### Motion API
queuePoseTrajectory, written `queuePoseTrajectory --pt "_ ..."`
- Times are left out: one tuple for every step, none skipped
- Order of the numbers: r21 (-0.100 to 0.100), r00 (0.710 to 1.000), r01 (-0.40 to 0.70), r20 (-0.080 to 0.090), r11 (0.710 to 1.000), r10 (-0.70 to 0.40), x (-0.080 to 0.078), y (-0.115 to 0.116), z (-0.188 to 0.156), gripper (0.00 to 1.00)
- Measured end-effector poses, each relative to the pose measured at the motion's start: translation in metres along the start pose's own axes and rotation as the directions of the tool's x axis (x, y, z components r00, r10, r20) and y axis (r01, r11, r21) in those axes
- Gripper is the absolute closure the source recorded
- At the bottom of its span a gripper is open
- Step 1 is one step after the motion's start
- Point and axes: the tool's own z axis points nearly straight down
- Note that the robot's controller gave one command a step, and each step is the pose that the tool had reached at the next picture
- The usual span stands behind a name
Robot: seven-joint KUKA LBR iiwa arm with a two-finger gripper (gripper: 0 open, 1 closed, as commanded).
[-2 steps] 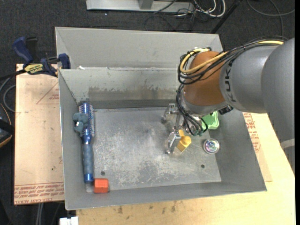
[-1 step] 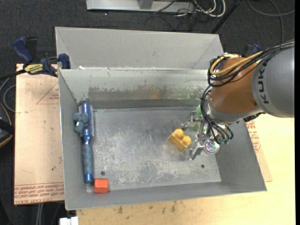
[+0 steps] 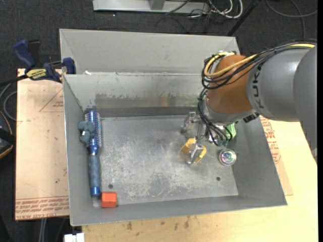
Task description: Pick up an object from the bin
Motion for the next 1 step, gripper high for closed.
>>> queuePoseTrajectory --pt "0.001 1.000 -0.002 -0.002 1.000 0.002 0.0007 -0.0015 -0.0032 1.00"
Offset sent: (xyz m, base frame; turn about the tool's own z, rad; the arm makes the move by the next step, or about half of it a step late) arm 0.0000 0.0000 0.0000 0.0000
